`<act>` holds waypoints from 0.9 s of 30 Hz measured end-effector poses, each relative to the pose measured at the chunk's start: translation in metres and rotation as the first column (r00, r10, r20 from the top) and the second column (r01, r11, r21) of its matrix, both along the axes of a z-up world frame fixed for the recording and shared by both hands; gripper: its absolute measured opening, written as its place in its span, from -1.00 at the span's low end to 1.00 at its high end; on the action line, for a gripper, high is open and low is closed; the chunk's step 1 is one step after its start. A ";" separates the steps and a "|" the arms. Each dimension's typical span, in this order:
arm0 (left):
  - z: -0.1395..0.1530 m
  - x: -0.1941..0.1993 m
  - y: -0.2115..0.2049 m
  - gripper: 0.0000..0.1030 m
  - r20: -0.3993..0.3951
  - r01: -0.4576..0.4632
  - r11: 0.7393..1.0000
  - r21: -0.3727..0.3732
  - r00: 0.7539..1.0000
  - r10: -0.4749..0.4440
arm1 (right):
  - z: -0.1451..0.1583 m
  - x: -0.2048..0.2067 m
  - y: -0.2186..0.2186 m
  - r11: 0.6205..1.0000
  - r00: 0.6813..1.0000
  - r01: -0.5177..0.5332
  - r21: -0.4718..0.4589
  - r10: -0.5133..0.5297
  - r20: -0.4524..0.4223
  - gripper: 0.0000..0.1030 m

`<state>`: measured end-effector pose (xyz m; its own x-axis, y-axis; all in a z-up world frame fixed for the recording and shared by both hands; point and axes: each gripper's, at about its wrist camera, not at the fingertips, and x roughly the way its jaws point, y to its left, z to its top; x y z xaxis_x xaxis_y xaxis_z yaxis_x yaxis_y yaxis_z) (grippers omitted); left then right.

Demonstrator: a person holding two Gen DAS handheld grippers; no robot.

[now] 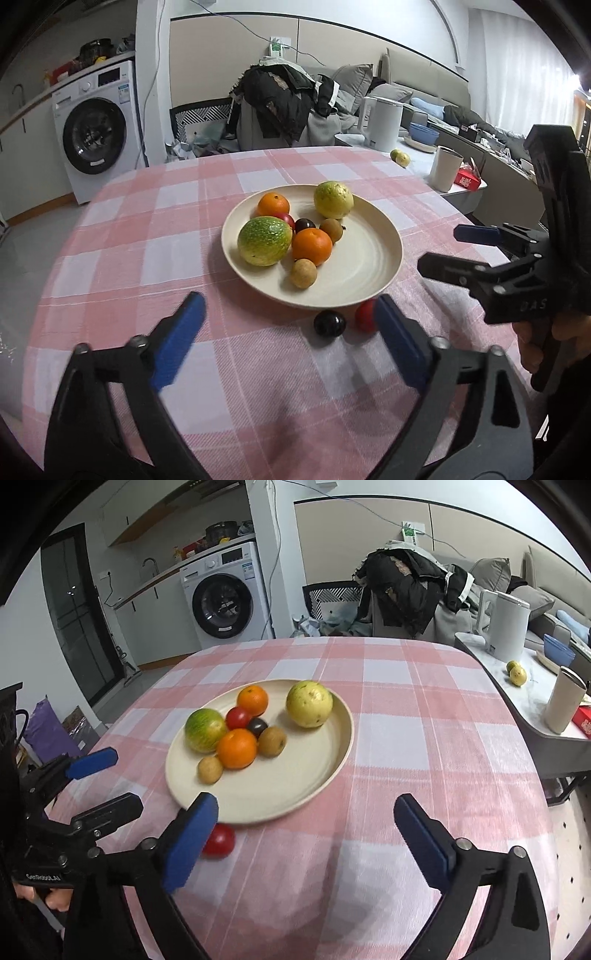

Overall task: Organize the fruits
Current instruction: 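Withdraw both open tools toward the last red fruit and dark plum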

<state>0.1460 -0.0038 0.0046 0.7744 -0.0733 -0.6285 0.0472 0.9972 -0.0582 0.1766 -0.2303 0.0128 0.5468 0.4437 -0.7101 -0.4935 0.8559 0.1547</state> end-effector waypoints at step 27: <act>-0.009 -0.003 0.011 0.99 -0.031 -0.025 1.000 -0.005 0.999 0.024 | -0.034 -0.023 0.048 0.981 0.992 -0.116 -0.155 0.107 -0.066 1.00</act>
